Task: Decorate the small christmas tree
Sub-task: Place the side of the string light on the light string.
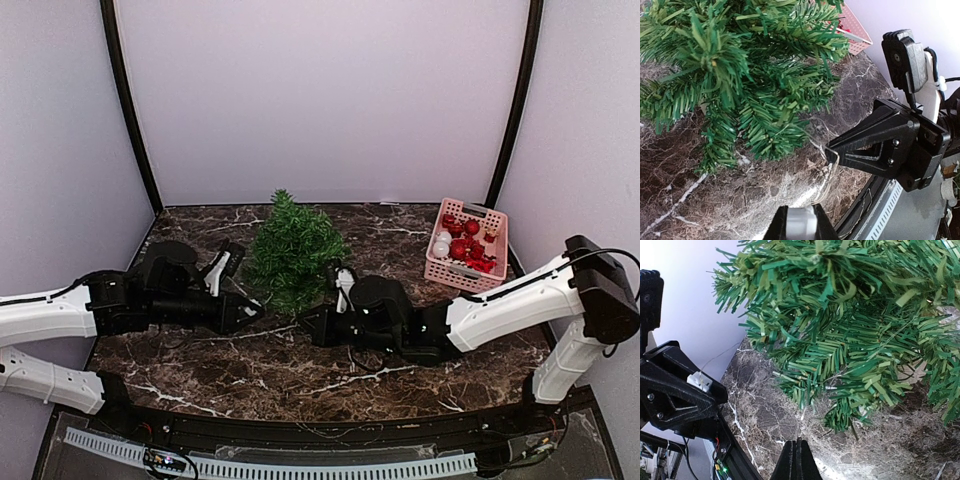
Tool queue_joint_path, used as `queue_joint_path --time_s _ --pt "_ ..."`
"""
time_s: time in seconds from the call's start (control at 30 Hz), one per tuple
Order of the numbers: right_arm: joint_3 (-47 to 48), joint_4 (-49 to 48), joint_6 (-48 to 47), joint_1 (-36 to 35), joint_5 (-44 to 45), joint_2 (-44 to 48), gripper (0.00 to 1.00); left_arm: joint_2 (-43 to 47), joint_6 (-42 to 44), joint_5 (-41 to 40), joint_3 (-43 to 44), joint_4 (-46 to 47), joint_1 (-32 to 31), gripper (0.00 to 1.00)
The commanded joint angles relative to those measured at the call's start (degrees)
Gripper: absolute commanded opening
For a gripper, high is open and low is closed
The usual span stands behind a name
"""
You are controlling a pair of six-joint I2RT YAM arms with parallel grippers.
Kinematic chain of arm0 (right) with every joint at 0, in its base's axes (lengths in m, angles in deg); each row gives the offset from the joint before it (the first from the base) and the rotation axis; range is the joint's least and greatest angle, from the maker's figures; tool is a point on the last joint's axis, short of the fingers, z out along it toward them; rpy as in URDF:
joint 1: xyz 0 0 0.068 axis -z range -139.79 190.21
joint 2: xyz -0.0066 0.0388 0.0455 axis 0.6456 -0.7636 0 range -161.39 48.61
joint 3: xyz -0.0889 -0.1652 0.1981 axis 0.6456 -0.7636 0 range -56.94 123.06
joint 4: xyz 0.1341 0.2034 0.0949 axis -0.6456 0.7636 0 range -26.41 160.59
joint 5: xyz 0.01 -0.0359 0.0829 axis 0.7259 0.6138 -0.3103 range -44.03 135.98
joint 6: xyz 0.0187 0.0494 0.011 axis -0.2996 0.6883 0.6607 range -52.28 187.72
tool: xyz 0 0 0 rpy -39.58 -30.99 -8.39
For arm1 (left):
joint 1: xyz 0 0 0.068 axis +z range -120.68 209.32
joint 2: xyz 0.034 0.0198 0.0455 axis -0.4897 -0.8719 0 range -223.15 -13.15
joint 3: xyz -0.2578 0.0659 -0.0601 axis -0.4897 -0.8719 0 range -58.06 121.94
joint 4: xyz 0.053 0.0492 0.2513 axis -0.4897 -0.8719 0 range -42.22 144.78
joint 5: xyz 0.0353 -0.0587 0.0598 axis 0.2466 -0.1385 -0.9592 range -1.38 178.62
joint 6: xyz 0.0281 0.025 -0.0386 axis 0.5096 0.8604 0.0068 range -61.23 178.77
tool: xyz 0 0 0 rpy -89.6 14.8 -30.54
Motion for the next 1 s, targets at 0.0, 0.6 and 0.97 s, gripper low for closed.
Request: queue_joint_path --time_s 0.0,0.6,0.97 --pt "-1.7 -3.3 0.2 -0.6 -0.7 2.5 0.0 0.9 -0.7 -0.5 -0.9 0.4 2.1 0.1" --pt "-0.3 -6.5 -4.0 -1.4 -6.4 3.4 0.0 -8.1 5.4 2.7 0.2 3.5 12.3 0.11" --pt "0.0 -6.2 -4.1 -1.5 -5.3 4.0 0.0 -13.1 6.8 3.3 0.1 6.4 14.3 0.16"
